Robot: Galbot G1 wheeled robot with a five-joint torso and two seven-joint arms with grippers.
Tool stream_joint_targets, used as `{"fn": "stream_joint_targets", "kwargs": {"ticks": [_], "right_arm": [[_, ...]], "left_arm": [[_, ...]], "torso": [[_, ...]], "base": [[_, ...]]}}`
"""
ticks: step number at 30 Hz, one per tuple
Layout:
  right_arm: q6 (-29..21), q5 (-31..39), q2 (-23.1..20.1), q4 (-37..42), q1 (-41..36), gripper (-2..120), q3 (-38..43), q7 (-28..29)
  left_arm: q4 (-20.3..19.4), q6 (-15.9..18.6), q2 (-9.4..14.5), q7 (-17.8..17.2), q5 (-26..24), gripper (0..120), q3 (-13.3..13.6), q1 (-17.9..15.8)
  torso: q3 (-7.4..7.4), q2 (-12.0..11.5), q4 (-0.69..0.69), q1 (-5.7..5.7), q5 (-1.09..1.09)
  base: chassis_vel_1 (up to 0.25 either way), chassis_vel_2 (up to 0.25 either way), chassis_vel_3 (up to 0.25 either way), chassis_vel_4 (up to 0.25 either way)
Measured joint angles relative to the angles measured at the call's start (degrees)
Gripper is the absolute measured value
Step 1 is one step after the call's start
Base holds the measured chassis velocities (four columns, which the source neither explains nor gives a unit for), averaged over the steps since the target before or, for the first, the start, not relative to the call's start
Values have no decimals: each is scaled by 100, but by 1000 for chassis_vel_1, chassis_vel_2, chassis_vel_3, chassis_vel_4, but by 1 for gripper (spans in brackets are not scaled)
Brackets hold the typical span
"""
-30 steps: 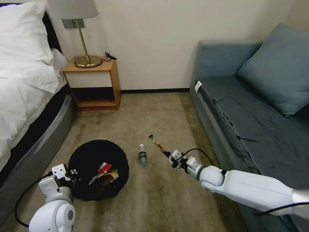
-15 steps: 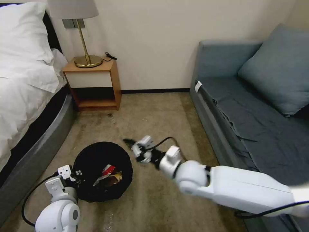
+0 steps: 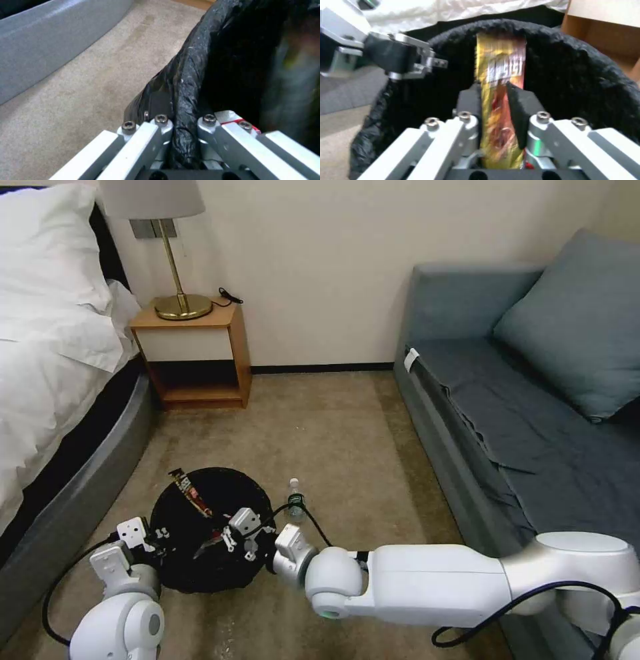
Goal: Pick up the trash bin, then pick up the garbage on the floor and place it into the trash bin.
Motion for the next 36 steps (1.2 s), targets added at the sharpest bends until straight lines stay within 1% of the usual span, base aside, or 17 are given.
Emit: {"fn": "stream_joint_targets", "kwargs": {"ticks": [2, 3, 7, 9, 11, 13, 15, 16, 17, 21, 22, 25, 28, 29, 31, 33, 36], "right_arm": [[-5, -4, -21, 11, 0, 25, 1, 7], [-18, -6, -81, 70, 5, 33, 6, 19], [-28, -13, -200, 208, 50, 45, 69, 64], [-91, -73, -368, 364, 95, 54, 279, 103], [-255, -140, -673, 587, 118, 63, 770, 126], [-321, -174, -806, 665, 106, 67, 1023, 142], [-451, -275, -1085, 842, -25, 76, 1642, 180], [-538, -372, -1322, 1027, -285, 81, 2210, 221], [-538, -372, -1322, 1027, -285, 81, 2210, 221], [-713, -799, -1885, 1811, -1653, 96, 3839, 477], [-713, -799, -1885, 1811, -1653, 96, 3839, 477], [-805, -1336, -1991, 2235, -2769, 99, 4985, 778], [-920, -1681, -1875, 2371, -3435, 100, 5530, 914], [-1047, -1953, -1747, 2537, -4020, 100, 6032, 1011], [-1232, -2304, -1560, 2781, -4760, 100, 6691, 1094], [-1241, -2367, -1525, 2819, -4879, 100, 6782, 1098], [-1077, -3236, -1061, 3120, -6333, 100, 7483, 972]], "left_arm": [[-3, 0, 1, 0, -1, 3, -1, -1], [-10, 5, 4, 0, -9, 3, -8, -2], [-17, 10, 9, 0, -26, 3, -20, -9], [-21, 12, 10, 0, -43, 3, -35, -12], [-52, 17, 19, 0, -69, 3, -50, -12], [-64, 21, 25, 0, -82, 3, -63, -11], [-84, 27, 37, -2, -95, 3, -94, -15], [-88, 30, 52, -5, -99, 3, -114, -18], [-88, 30, 52, -5, -99, 3, -114, -18], [-85, 33, 92, -11, -102, 3, -125, 1], [-85, 33, 92, -11, -102, 3, -125, 1], [-90, 24, 85, -4, -101, 3, -163, 58], [-153, -28, 38, -13, -74, 3, -244, 154], [-184, -43, 30, -24, -46, 3, -271, 170], [-204, -46, 45, -26, -34, 3, -274, 164], [-205, -46, 47, -26, -35, 3, -274, 163], [-221, -53, 81, -25, -38, 3, -294, 165]], "torso": [[0, 0, 0, 0, 0], [0, 0, 0, 0, 0], [0, 0, 0, 0, 0], [0, 0, 1, 0, 1], [0, 0, 1, 0, 1], [0, 0, 0, 0, 1], [0, 0, 0, 0, 1], [0, 0, 1, 0, 2], [0, 0, 1, 0, 2], [0, 0, -1, 0, 4], [0, 0, -1, 0, 4], [0, 1, -6, 0, 1], [0, 1, 1, 0, 2], [0, 1, 2, 0, 3], [0, 1, 1, 0, 2], [-1, 1, 1, 0, 1], [-1, 2, -3, 0, 1]], "base": [[0, 0, 0, 0], [0, 0, 0, 0], [0, 0, 0, 0], [0, 0, 0, 0], [0, 0, 0, 0], [0, 0, 0, 0], [0, 0, 0, 0], [0, 0, 0, 0], [0, 0, 0, 0], [0, 0, 0, 0], [0, 0, 0, 0], [0, 0, 0, 0], [0, 0, 0, 0], [0, 0, 0, 0], [0, 0, 0, 0], [0, 0, 0, 0], [0, 0, 0, 0]]}}
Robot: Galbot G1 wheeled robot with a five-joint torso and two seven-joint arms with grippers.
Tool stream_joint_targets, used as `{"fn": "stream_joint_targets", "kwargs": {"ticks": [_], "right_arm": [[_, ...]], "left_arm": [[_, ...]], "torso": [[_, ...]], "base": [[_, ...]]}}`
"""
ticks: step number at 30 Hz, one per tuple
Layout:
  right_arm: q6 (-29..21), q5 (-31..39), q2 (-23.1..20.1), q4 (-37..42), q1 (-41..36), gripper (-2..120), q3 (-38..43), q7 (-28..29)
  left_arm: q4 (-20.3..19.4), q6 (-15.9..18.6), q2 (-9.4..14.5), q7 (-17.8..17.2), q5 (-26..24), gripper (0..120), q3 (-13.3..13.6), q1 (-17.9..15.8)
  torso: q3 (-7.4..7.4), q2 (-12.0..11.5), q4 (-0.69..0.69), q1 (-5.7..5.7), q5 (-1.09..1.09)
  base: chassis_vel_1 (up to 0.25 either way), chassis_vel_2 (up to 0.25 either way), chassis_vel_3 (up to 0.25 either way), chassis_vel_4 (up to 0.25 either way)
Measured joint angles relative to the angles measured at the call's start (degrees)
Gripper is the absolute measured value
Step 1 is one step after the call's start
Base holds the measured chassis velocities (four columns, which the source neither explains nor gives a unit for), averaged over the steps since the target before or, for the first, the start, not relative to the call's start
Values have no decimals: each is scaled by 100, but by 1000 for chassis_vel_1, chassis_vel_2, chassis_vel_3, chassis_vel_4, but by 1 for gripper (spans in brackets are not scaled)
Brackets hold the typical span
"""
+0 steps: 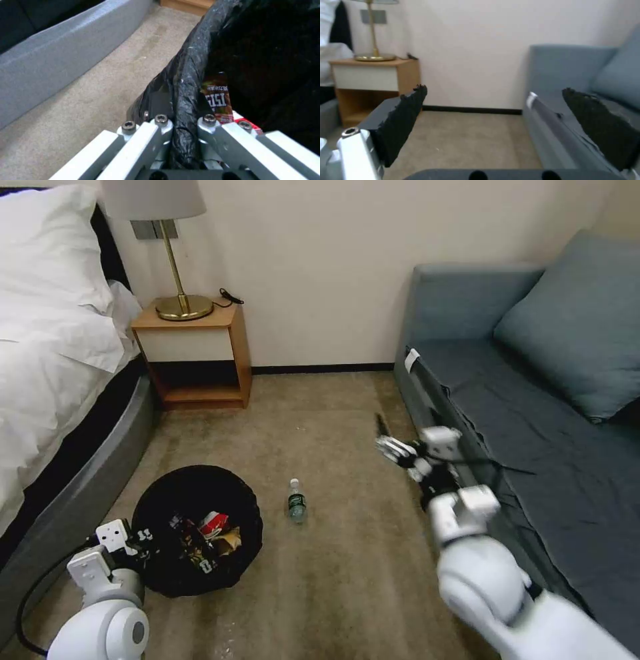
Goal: Pick up the trash bin, then pick up the garbage on the floor and place it into the trash bin.
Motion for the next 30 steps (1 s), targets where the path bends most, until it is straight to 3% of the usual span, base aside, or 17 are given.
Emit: {"fn": "stream_joint_targets", "kwargs": {"ticks": [6, 9, 19, 30], "right_arm": [[735, -1096, 770, -20, -1034, 100, 157, -340], [867, -1247, 929, -70, -1174, 100, 74, -420], [917, -1253, 854, -204, -1088, 100, -145, -472], [896, -1162, 717, -390, -880, 100, -318, -472]], "left_arm": [[-57, -9, 12, -2, -3, 3, -3, 22], [-71, -9, 15, -2, -4, 3, -7, 24], [-113, -10, 18, -6, -12, 3, -23, 34], [-48, -24, -2, -9, -17, 3, -29, -4]], "torso": [[0, 0, 3, 0, -1], [0, 0, 2, 0, -2], [0, 0, 4, 0, -1], [1, -2, 4, 0, -1]], "base": [[0, 0, 0, 0], [0, 0, 0, 0], [-52, 48, 40, -47], [-205, 211, 218, -219]]}}
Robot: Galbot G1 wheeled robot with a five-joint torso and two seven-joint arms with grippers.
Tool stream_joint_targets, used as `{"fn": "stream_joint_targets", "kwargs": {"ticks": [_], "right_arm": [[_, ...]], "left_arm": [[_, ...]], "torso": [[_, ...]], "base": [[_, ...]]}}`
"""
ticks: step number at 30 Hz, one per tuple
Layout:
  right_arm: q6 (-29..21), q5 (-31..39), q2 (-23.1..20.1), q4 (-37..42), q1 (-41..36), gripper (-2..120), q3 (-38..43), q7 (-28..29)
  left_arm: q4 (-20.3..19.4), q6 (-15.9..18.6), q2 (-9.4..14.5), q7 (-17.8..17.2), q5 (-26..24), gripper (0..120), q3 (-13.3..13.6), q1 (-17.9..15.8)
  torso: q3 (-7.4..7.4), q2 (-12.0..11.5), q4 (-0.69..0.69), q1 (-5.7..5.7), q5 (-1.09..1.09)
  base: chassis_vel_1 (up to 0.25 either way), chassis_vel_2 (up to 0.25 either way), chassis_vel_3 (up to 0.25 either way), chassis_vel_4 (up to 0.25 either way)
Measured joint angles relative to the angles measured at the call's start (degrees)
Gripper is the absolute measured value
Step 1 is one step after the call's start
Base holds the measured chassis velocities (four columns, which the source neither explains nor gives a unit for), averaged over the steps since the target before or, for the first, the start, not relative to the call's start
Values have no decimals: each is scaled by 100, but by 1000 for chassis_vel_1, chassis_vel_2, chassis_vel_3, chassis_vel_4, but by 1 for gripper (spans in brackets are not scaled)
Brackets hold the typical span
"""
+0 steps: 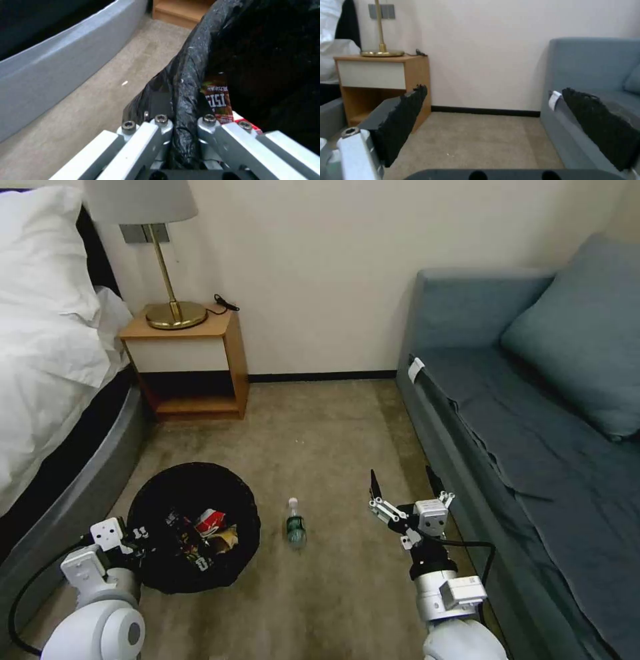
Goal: Pick up the trash bin, then pick up the garbage on the floor and place it into the trash bin.
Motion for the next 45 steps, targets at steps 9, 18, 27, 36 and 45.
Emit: {"fn": "stream_joint_targets", "kwargs": {"ticks": [9, 18, 27, 36, 45], "right_arm": [[91, 201, -267, -242, 335, 100, -304, -46], [-222, 1562, -895, -508, 1203, 100, -883, -54], [-1197, 3984, -1138, -1316, 3601, 100, -2548, 632], [-1871, 5961, -605, -2378, 5523, 100, -4447, 1295], [-2158, 6888, 168, -3583, 6393, 100, -5946, 1464]], "left_arm": [[-23, -2, -17, 0, 12, 3, -3, -41], [-146, 37, -81, -6, 104, 3, 5, -89], [-26, 47, -79, 5, 115, 3, 33, -151], [7, 40, -67, 9, 119, 3, -22, -157], [113, 35, -33, 12, 112, 3, -71, -210]], "torso": [[1, 0, -1, 1, -1], [-1, 0, -1, 0, 1], [0, 0, -1, 1, 0], [0, 0, 0, 1, -1], [0, 0, -2, 1, -2]], "base": [[-155, 148, 168, -150], [-6, 1, 5, -3], [0, 0, 0, 0], [0, 0, 0, 0], [0, 0, 0, 0]]}}
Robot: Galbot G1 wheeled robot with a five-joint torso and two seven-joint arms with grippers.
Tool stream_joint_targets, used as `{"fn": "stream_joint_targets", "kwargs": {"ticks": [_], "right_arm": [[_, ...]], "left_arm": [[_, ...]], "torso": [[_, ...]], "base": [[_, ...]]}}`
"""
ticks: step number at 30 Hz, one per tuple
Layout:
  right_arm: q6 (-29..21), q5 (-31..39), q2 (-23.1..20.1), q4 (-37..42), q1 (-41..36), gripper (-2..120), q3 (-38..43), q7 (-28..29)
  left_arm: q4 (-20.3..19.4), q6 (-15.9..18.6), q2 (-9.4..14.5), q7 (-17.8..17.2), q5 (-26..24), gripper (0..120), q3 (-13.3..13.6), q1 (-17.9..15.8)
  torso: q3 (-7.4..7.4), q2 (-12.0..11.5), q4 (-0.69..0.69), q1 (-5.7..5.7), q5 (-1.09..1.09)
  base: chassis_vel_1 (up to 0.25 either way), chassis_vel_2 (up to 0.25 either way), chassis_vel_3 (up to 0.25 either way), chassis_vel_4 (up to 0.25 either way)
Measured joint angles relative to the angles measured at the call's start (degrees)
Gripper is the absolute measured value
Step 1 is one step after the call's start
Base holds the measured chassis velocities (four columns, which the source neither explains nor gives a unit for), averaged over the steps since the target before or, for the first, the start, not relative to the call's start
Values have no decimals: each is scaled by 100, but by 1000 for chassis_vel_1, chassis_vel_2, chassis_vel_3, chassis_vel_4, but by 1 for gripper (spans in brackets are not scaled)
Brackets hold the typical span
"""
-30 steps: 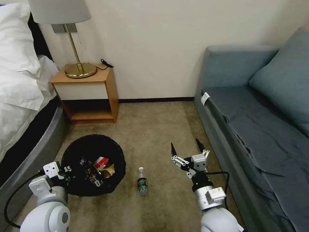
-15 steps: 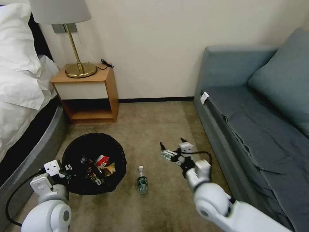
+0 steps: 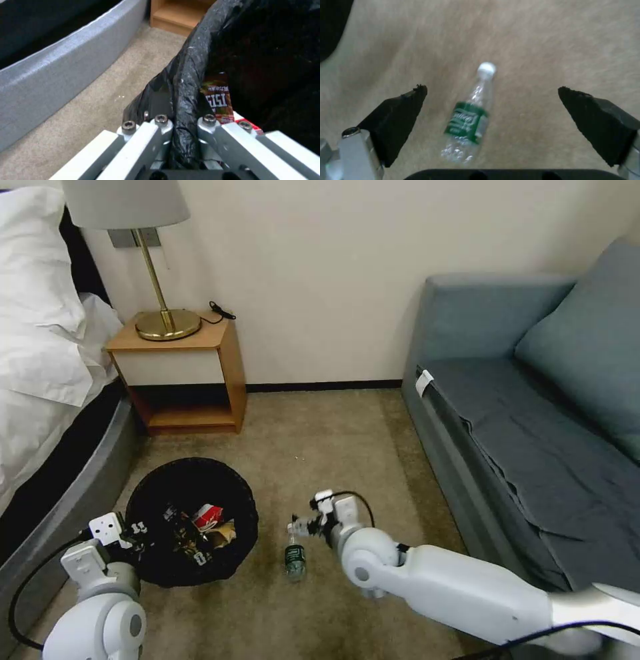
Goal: Pick up the trash bin, then pick up the garbage on the floor and place it into the trash bin.
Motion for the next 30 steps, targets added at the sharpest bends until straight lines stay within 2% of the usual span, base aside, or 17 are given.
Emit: {"fn": "stream_joint_targets", "kwargs": {"ticks": [2, 3, 6, 16, 23, 30], "right_arm": [[-6, 116, 363, -392, 174, 100, -311, -54], [-6, 116, 363, -392, 174, 100, -311, -54], [62, 97, 793, -1015, 393, 100, -703, -245], [112, 86, 1080, -1514, 518, 100, -1135, -469], [229, 25, 1320, -2267, 513, 100, -1511, -767], [265, -54, 1417, -2649, 441, 100, -1646, -920]], "left_arm": [[32, -8, 0, 1, -2, 3, -9, -6], [32, -8, 0, 1, -2, 3, -9, -6], [75, -22, -1, 2, -2, 3, -16, -16], [134, -52, 14, 13, -11, 3, -18, -35], [123, -72, 19, 15, -20, 3, -37, 7], [122, -96, 0, 15, -22, 3, -44, 21]], "torso": [[0, 0, 2, 0, 1], [0, 0, 2, 0, 1], [0, 0, 3, -1, 0], [0, 0, 1, 0, 1], [-1, 0, 1, 0, 1], [-1, 0, 1, 0, 1]], "base": [[0, 0, 0, 0], [0, 0, 0, 0], [0, 0, 0, 0], [0, 0, 0, 0], [0, 0, 0, 0], [0, 0, 0, 0]]}}
